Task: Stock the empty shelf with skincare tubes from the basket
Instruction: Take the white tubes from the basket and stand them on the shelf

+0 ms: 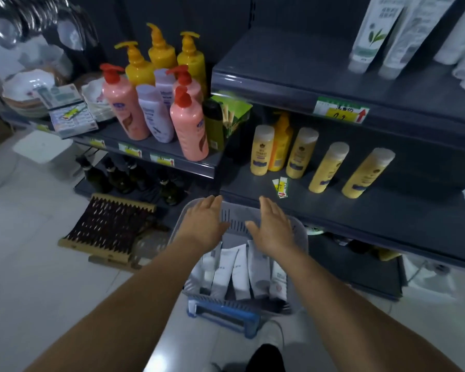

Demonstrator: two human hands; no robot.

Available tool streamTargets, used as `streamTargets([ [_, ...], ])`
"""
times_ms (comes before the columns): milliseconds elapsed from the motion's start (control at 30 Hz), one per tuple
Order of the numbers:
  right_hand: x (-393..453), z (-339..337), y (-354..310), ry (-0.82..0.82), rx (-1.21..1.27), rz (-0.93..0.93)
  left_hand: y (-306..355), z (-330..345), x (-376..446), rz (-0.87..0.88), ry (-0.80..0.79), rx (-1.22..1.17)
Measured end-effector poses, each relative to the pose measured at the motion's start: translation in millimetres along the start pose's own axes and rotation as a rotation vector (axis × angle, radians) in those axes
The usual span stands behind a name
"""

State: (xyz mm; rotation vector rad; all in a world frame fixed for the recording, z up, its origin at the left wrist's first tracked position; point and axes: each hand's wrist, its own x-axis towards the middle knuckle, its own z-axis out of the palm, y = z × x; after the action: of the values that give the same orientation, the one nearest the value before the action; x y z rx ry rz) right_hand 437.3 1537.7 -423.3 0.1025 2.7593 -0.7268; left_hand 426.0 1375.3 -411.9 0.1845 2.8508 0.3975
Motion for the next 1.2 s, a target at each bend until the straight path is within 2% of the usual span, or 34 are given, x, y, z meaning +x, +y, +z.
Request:
streamTargets([
  [633, 51.5, 157.2, 80.9, -0.356, -0.066, 0.112, -60.1, 177.0, 38.6, -0.232, -0.345, 0.060],
  [733, 60.0, 173.3, 86.6, -0.365, -0.101, 0.131, -65.9, 193.3, 48.2, -0.229, -0.355, 0.061],
  [933, 70.4, 191.3, 107.6, -0.417, -0.121, 0.300, -63.5, 223.3, 58.2, -0.260, -0.401, 0.040],
  [1067, 67.3, 202.6, 107.6, -0.439, -0.110, 0.243, -54.8, 235.9, 61.7, -0.224, -0.364, 0.043],
  [1133, 66.5, 201.9, 104.5, -0.402, -0.043, 0.234, -47.8, 236.2, 65.9, -0.208, -0.371, 0.009],
  [1200, 70.0, 197.8, 107.6, -0.301, -0.027, 0.333, -42.2, 235.7, 70.1, -0.238, -0.373, -0.027],
])
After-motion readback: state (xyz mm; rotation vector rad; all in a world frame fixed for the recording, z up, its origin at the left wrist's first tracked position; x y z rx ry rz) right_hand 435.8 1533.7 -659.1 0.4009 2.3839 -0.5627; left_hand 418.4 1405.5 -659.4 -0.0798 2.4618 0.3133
